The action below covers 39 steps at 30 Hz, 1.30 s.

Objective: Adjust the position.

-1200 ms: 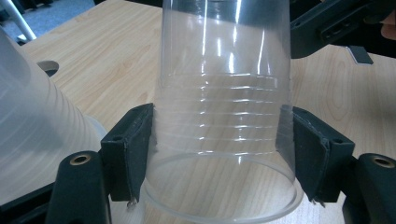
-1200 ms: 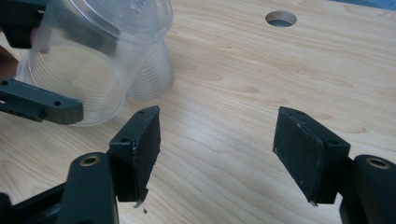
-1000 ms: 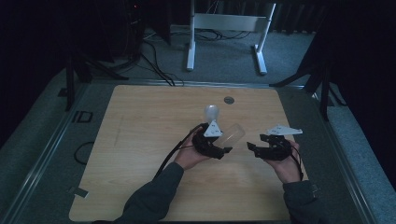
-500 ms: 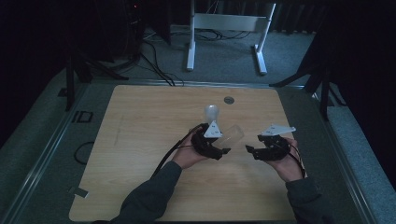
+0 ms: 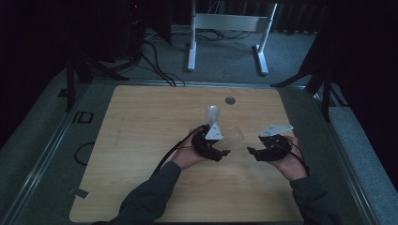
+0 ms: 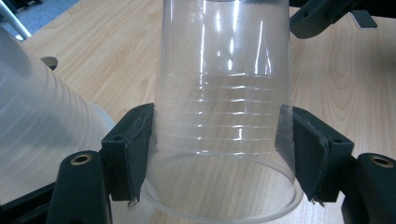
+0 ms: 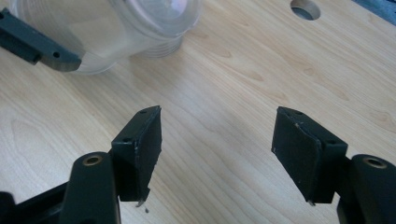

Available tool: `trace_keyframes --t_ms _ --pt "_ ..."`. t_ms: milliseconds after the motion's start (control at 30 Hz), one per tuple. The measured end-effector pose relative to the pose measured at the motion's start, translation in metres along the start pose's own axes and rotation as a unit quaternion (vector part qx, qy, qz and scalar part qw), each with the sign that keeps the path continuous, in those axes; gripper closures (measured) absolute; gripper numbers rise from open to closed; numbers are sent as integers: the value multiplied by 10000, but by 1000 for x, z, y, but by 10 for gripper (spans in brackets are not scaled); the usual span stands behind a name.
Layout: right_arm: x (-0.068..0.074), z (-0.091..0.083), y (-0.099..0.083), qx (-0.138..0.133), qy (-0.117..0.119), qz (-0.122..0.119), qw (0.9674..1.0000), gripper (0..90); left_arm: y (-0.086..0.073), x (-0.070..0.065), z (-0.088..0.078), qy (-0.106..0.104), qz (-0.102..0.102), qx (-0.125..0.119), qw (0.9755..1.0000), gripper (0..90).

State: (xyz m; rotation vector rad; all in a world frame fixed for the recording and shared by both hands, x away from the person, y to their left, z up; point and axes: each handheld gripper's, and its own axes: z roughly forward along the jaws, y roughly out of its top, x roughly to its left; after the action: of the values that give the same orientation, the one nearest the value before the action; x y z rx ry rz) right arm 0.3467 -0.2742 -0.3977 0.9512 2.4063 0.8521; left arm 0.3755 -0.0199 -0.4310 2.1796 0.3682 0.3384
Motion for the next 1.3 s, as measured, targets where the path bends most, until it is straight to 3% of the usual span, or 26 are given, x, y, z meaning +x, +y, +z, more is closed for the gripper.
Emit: trace_keyframes --t_ms 633,933,1300 --pt "8 -1 12 328 59 -578 9978 329 -2 -4 1 -95 308 232 9992 296" --pt "12 2 15 344 118 -679 9970 329 -4 -3 1 -132 370 349 9986 298" --pt "16 2 20 427 159 -959 9943 330 -1 -4 1 -282 551 644 9960 299"
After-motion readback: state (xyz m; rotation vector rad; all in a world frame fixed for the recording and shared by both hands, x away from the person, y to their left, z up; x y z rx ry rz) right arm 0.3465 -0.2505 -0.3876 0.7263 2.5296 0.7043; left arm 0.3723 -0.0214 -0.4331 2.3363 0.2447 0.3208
